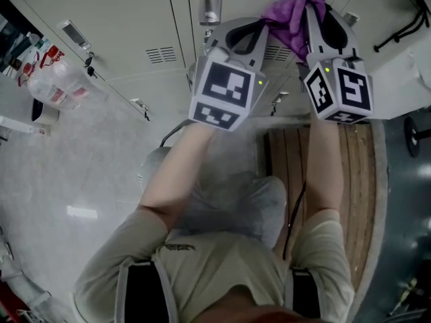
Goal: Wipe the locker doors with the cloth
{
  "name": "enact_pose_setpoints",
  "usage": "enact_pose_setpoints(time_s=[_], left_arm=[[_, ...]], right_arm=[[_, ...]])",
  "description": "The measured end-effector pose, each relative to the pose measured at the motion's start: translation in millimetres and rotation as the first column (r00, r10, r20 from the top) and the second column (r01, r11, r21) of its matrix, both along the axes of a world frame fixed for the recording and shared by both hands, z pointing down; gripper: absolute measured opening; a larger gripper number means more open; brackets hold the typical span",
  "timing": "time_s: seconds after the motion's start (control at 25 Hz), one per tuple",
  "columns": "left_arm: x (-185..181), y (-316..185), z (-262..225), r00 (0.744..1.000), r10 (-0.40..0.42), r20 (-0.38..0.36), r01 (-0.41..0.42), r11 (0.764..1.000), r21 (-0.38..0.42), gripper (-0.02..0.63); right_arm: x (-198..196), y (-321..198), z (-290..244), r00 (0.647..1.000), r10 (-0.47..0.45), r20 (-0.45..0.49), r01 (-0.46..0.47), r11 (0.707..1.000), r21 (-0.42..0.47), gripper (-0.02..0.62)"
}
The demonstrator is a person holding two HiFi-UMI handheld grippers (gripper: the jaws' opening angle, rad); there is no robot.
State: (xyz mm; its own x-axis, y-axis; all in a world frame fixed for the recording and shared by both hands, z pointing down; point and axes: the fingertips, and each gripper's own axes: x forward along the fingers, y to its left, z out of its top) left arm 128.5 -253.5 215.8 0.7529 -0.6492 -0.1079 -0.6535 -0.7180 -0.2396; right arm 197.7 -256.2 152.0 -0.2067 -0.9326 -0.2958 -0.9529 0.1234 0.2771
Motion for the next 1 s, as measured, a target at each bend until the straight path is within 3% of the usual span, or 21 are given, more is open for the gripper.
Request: enact_pose_setpoints(time_s=[0.24,0.56,0.72,1.0], left_arm=[[-36.4,7.6,-2.5,0.995,-0.089,-0.033,0.091,0.994,0.066,0.002],[-82.8,6.8,14.1,0.979,-0.203,-0.027,0.204,0.977,0.065,0.002],[-95.9,7.6,21.9,0.974,-0.222,-0.049,0.225,0.972,0.06,0.002],[-98.0,5.5,41.0,0.972,-0.234,-0.018,0.234,0.971,0.042,0.002]], right_arm=[[-48.2,4.0,15.7,0.993,-0.115,0.012,0.115,0.993,-0.018,0.054],[-100.6,-1.8,57.5,0.97,-0.236,0.057,0.24,0.968,-0.073,0.054],[-119.1,-7.9,77.0,0.96,-0.272,0.066,0.277,0.955,-0.103,0.054],[-134.0,-22.6,107.1,0.956,-0.281,0.08,0.29,0.946,-0.145,0.054]])
